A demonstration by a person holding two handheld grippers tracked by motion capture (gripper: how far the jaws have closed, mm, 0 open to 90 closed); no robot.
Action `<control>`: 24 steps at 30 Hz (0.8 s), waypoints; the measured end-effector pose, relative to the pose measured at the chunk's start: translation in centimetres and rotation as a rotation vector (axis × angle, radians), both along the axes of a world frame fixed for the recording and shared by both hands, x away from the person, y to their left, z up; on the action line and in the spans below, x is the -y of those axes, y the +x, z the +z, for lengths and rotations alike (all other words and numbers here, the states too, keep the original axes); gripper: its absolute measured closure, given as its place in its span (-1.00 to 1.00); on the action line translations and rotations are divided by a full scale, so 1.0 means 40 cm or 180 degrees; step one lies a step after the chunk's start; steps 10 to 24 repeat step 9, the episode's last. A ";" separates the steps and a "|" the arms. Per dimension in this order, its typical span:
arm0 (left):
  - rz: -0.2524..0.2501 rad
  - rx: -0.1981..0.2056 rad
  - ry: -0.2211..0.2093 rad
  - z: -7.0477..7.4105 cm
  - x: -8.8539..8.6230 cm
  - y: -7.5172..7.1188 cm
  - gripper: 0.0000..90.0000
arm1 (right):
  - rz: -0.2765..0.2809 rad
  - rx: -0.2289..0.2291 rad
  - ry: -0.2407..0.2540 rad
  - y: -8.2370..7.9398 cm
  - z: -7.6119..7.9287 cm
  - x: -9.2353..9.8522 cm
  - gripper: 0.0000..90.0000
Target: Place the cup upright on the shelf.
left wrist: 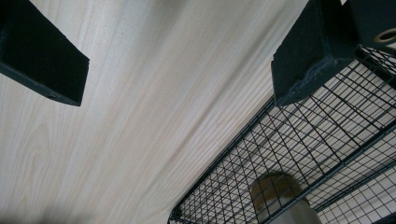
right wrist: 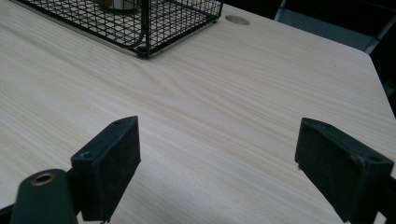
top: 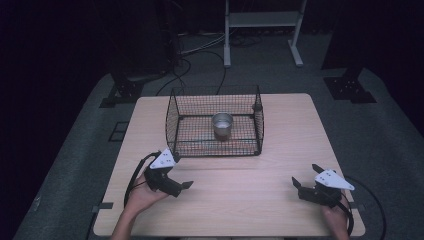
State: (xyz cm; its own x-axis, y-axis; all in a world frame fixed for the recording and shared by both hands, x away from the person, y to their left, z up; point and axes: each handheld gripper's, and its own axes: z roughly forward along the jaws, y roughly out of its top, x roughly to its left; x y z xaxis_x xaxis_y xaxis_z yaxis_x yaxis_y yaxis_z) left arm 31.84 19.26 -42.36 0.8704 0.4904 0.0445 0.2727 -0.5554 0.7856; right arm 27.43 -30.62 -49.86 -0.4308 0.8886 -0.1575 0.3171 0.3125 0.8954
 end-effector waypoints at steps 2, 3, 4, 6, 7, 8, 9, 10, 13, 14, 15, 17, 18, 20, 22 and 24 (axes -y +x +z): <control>0.0020 0.0018 -0.0052 -0.005 -0.005 -0.008 -0.93 | 0.0000 0.0001 0.0002 0.000 0.000 0.000 -0.70; 0.0027 0.0022 -0.0073 -0.007 -0.008 -0.011 -0.93 | -0.0001 0.0000 0.0002 0.000 0.000 0.000 -0.70; 0.0040 0.0021 -0.0108 -0.010 -0.011 -0.015 -0.93 | 0.0000 0.0001 0.0002 0.000 0.000 0.000 -0.70; 0.0071 0.0063 -0.0119 -0.018 -0.017 -0.027 -0.94 | 0.0000 0.0000 0.0004 0.000 0.000 0.000 -0.70; 0.0100 0.0084 -0.0109 -0.024 -0.019 -0.034 -0.94 | 0.0000 0.0000 0.0004 0.000 0.000 0.000 -0.70; 0.0108 0.0064 -0.0118 -0.030 -0.021 -0.039 -0.94 | 0.0006 -0.0006 0.0007 0.000 0.000 0.001 -0.70; 0.0119 0.0075 -0.0107 -0.036 -0.022 -0.046 -0.94 | 0.0006 -0.0006 0.0007 0.000 0.000 0.001 -0.70; 0.0119 0.0075 -0.0107 -0.036 -0.022 -0.046 -0.94 | 0.0006 -0.0006 0.0007 0.000 0.000 0.001 -0.70; 0.0119 0.0075 -0.0107 -0.036 -0.022 -0.046 -0.94 | 0.0006 -0.0006 0.0007 0.000 0.000 0.001 -0.70; 0.0119 0.0075 -0.0107 -0.036 -0.022 -0.046 -0.94 | 0.0006 -0.0006 0.0007 0.000 0.000 0.001 -0.70; 0.0119 0.0075 -0.0107 -0.036 -0.022 -0.046 -0.94 | 0.0006 -0.0006 0.0007 0.000 0.000 0.001 -0.70; 0.0119 0.0075 -0.0107 -0.036 -0.022 -0.046 -0.94 | 0.0006 -0.0006 0.0007 0.000 0.000 0.001 -0.70; 0.0119 0.0075 -0.0107 -0.036 -0.022 -0.046 -0.94 | 0.0006 -0.0006 0.0007 0.000 0.000 0.001 -0.70; 0.0119 0.0075 -0.0107 -0.036 -0.022 -0.046 -0.94 | 0.0006 -0.0006 0.0007 0.000 0.000 0.001 -0.70; 0.0119 0.0075 -0.0107 -0.036 -0.022 -0.046 -0.94 | 0.0006 -0.0006 0.0007 0.000 0.000 0.001 -0.70; 0.0119 0.0075 -0.0107 -0.036 -0.022 -0.046 -0.94 | 0.0006 -0.0006 0.0007 0.000 0.000 0.001 -0.70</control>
